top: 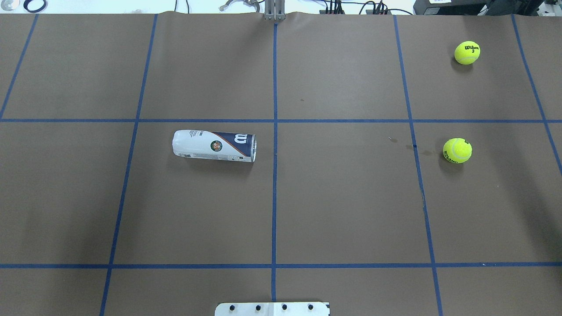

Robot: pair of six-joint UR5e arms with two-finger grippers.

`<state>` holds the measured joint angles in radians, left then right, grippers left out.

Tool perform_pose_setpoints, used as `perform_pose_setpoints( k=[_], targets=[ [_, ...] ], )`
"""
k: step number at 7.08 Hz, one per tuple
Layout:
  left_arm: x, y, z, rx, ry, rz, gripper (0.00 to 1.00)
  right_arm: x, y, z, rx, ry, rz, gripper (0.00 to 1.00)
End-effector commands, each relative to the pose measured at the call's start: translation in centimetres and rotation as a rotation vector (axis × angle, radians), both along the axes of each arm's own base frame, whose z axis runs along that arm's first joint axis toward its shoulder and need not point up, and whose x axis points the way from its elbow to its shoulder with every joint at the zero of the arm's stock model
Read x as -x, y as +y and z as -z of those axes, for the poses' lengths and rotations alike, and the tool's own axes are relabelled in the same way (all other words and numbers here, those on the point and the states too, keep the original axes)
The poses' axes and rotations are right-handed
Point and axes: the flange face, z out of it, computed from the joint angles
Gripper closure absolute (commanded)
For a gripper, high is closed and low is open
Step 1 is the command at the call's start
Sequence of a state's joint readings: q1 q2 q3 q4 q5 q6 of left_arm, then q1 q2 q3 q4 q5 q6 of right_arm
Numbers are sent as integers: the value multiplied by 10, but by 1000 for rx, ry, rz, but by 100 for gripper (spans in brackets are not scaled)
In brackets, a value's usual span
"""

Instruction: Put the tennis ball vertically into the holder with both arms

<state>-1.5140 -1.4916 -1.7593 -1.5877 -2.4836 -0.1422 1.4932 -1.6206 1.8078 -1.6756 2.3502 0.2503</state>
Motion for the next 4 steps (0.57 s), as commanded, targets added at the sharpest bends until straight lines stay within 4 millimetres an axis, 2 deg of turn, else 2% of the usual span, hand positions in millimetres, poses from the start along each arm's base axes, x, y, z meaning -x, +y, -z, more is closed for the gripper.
perform_pose_setpoints(
  k=[1, 3, 4],
  targets=[
    [-1, -4, 4, -14, -4, -3, 0, -1, 4, -7, 15, 1, -1, 0],
    [0, 1, 24, -90, 2, -2, 0, 0, 0, -9, 16, 1, 1, 0],
    [0, -1, 22, -108, 2, 1, 0, 0, 0, -9, 16, 0, 0, 0]
  ],
)
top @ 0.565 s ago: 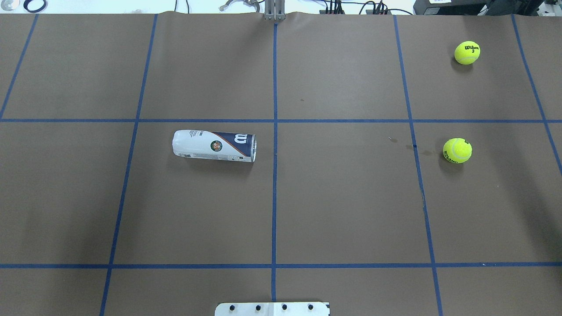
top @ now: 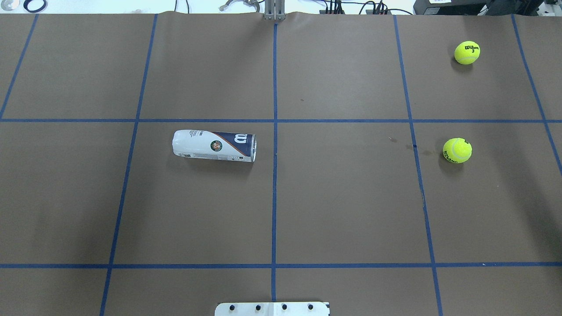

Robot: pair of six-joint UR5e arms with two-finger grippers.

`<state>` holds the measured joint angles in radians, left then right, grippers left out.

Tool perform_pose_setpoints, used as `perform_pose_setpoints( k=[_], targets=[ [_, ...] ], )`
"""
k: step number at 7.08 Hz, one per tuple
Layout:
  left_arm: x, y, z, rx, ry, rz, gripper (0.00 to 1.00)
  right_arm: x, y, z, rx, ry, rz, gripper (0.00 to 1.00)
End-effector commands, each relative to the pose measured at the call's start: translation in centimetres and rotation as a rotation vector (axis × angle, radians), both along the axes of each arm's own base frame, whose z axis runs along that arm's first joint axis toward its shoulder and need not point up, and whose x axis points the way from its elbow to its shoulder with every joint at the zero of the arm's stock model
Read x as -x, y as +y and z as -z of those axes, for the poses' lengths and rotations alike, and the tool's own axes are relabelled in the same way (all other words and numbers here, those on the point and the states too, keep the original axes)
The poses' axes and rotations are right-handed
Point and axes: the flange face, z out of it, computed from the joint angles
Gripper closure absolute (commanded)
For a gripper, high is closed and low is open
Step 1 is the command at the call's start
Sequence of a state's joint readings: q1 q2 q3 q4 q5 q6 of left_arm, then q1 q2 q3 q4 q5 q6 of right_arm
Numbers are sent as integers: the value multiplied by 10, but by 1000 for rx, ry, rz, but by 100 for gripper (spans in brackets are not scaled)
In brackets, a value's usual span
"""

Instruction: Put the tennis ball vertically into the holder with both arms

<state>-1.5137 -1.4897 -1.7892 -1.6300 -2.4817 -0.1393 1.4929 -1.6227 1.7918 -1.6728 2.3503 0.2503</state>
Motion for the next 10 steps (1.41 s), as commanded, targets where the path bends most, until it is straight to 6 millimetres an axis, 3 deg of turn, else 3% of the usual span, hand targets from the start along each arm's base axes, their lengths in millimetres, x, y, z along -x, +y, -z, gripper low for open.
perform_pose_setpoints(
  k=[1, 3, 5, 7, 8, 9, 10],
  targets=[
    [0, 0, 12, -52, 2, 1, 0, 0, -1, 0, 1, -1, 0, 0],
    [-2, 4, 23, -92, 13, -2, 0, 0, -1, 1, 0, -1, -3, 0],
    [-8, -5, 48, -216, 34, 9, 0, 0, -1, 0, 2, -1, -4, 0],
    [-84, -41, 106, -242, 81, -66, 1, 1, -3, 3, 1, -2, -7, 0],
    [-123, -60, 154, -327, 108, -129, 1, 1, -5, 5, -2, -2, -9, 0],
    [-139, -69, 195, -413, 129, -148, 1, 3, -8, 8, -4, -10, -7, 0],
    [-150, -66, 211, -448, 137, -166, 0, 4, -11, 10, -6, -10, -6, 0]
  ],
)
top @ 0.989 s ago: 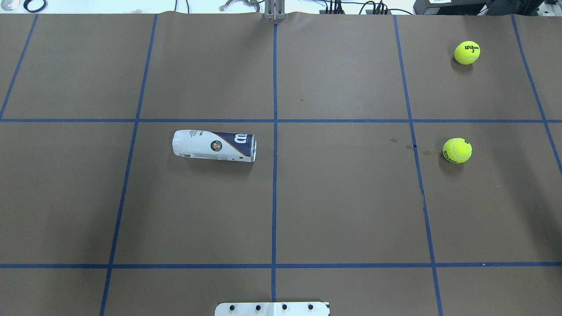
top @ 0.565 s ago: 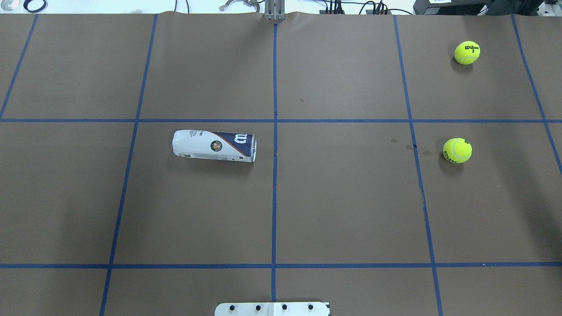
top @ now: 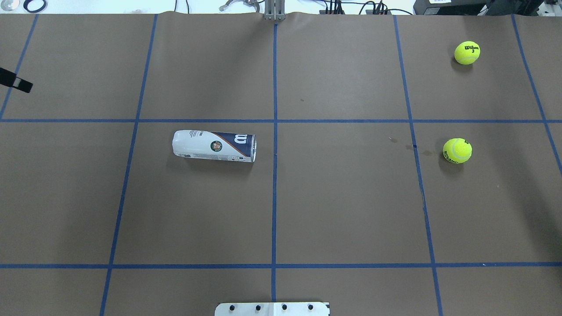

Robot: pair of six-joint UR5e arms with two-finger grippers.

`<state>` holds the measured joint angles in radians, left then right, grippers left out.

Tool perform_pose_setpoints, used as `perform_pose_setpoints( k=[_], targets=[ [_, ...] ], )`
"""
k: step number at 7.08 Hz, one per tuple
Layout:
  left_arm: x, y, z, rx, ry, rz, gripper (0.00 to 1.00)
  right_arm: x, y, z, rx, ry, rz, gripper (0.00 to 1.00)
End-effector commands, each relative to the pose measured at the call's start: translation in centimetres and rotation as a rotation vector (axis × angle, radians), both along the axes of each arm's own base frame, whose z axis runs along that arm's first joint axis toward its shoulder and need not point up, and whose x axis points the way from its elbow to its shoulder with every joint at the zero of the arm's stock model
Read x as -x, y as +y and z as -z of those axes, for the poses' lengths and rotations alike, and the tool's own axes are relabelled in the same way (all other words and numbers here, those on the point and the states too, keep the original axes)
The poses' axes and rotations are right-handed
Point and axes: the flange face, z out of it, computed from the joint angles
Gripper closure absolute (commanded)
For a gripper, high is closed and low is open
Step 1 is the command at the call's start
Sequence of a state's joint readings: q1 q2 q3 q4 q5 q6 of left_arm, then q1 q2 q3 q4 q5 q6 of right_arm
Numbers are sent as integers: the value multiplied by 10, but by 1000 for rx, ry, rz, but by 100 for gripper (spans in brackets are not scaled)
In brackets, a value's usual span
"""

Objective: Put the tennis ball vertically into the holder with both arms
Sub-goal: 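Move the left gripper down toward the white tennis-ball can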

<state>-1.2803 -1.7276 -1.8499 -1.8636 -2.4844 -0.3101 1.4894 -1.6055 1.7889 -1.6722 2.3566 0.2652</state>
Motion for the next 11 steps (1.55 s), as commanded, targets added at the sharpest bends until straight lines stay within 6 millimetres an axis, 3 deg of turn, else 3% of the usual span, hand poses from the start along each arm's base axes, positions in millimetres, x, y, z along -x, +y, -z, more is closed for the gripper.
perform_pose_setpoints(
  k=[1, 3, 5, 7, 8, 10, 11],
  targets=[
    [-43, -3, 55, -98, 34, -66, 0, 3, -4, 4, -4, -2, 3, 0],
    [-57, -4, 84, -159, 57, -89, 7, 5, -6, 4, -5, -2, 7, 0],
    [-63, -3, 98, -221, 79, -99, 7, 6, -9, 7, -5, -9, 8, 0],
    [-90, -1, 124, -288, 97, -153, 7, 6, -9, 6, -4, -9, 8, 0],
    [-128, 6, 150, -333, 120, -220, 6, 7, -10, 7, -5, -9, 9, 0],
    [-175, 9, 165, -493, 74, -289, 2, 10, -18, 7, -7, -8, 14, 0],
    [-199, 2, 178, -568, 43, -290, 2, 10, -23, 6, -5, -9, 14, 0]
  ],
)
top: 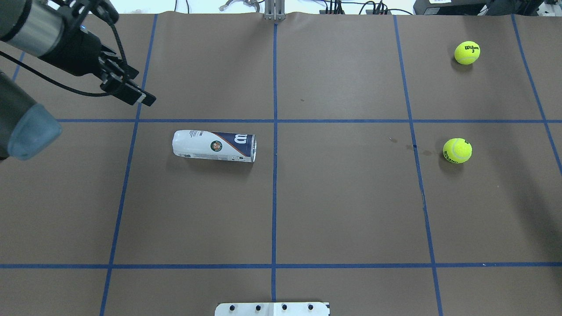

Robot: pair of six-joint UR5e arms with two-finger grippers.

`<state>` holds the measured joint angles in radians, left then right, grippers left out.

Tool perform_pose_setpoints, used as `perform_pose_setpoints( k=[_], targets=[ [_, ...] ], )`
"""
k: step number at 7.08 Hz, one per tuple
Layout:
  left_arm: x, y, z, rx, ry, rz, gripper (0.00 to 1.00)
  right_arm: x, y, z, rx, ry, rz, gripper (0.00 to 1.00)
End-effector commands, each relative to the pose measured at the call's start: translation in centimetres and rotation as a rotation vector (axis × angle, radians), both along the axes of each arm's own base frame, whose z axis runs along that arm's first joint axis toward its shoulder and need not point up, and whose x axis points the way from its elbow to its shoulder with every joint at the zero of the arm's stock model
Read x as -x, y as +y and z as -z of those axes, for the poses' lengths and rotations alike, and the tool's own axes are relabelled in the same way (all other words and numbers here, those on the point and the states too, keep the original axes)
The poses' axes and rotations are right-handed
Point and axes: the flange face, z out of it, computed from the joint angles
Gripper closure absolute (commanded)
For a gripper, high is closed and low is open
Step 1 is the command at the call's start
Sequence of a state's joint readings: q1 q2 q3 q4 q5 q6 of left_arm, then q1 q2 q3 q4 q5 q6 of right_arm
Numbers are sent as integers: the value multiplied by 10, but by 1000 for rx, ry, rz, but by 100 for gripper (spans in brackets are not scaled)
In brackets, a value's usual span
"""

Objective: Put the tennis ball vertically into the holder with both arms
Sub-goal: 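Move the left gripper down toward the white tennis-ball can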

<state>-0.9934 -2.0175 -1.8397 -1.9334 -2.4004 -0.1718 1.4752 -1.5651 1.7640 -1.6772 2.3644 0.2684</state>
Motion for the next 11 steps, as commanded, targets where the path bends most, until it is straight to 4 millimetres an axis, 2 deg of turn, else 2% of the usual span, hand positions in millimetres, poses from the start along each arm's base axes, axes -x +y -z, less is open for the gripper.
perform_pose_setpoints(
  k=[1, 2, 4, 5, 6, 7, 9, 10, 11],
  targets=[
    [-50, -6, 32, -178, -33, -22, 3, 2, -6, 0, 5, -16, 2, 0],
    [-65, -8, 30, -205, -50, -29, 3, 3, -6, 1, 4, -25, 3, 0],
    [-118, -13, 50, -314, -90, -56, 3, 3, -6, 2, 5, -28, 4, 0],
    [-121, -13, 51, -398, -100, -92, 3, 3, -6, 2, 3, -30, 4, 0],
    [-131, -12, 43, -452, -116, -134, 3, 3, -6, 3, 2, -30, 4, 0],
    [-154, -9, 31, -465, -141, -180, 3, 3, -6, 6, -4, -31, 4, 0],
    [-204, -12, 47, -458, -186, -206, 3, 3, -5, 6, -6, -31, 4, 0],
    [-229, -2, 49, -483, -218, -194, 3, 3, -6, 6, -4, -32, 4, 0],
    [-236, 1, 42, -515, -252, -219, 3, 3, -5, 4, 0, -32, 4, 0]
  ],
)
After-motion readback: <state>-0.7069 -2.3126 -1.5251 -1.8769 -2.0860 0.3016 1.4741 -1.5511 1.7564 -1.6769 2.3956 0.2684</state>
